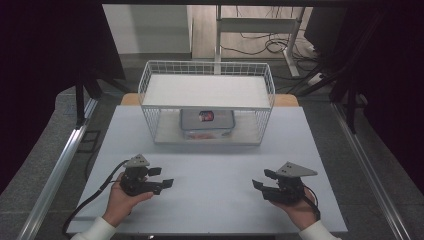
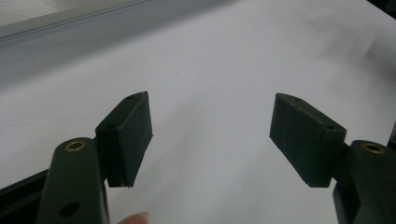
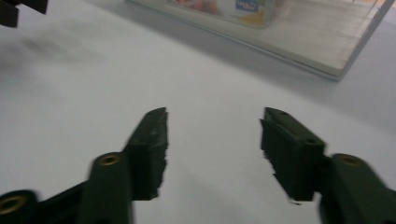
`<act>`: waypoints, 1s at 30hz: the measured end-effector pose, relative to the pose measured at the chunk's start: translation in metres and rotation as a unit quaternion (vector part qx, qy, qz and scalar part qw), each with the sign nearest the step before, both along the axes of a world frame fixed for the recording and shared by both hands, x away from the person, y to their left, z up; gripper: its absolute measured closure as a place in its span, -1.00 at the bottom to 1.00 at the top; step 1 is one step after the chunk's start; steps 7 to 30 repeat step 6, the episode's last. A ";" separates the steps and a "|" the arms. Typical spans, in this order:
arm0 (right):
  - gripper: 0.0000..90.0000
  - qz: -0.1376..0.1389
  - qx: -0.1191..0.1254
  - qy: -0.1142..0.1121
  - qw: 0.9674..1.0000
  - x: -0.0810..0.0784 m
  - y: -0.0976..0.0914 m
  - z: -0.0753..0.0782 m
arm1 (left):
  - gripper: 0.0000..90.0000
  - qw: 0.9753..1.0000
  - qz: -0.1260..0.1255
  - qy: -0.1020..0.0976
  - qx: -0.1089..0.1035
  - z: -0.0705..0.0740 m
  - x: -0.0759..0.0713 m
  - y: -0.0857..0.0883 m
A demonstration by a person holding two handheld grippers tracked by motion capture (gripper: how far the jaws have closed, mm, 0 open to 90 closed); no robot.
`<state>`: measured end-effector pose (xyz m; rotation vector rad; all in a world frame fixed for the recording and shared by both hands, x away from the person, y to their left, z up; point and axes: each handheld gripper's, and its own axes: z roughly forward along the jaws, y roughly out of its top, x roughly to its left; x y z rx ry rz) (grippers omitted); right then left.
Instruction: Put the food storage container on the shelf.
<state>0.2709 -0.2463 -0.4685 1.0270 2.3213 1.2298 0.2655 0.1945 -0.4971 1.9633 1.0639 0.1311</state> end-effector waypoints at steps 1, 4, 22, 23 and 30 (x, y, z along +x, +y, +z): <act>-0.23 0.000 0.000 0.000 1.000 0.000 0.000 0.000 | -0.35 1.000 0.001 0.000 -0.001 0.000 0.000 0.000; -0.37 0.000 0.003 -0.004 1.000 0.001 -0.003 0.000 | -0.35 1.000 0.007 -0.001 -0.003 0.000 0.003 0.001; -0.42 -0.007 0.007 -0.003 1.000 0.003 -0.006 -0.001 | -0.35 1.000 0.007 -0.001 -0.001 0.000 0.004 0.001; -0.42 -0.007 0.007 -0.003 1.000 0.003 -0.006 -0.001 | -0.35 1.000 0.007 -0.001 -0.001 0.000 0.004 0.001; -0.42 -0.007 0.007 -0.003 1.000 0.003 -0.006 -0.001 | -0.35 1.000 0.007 -0.001 -0.001 0.000 0.004 0.001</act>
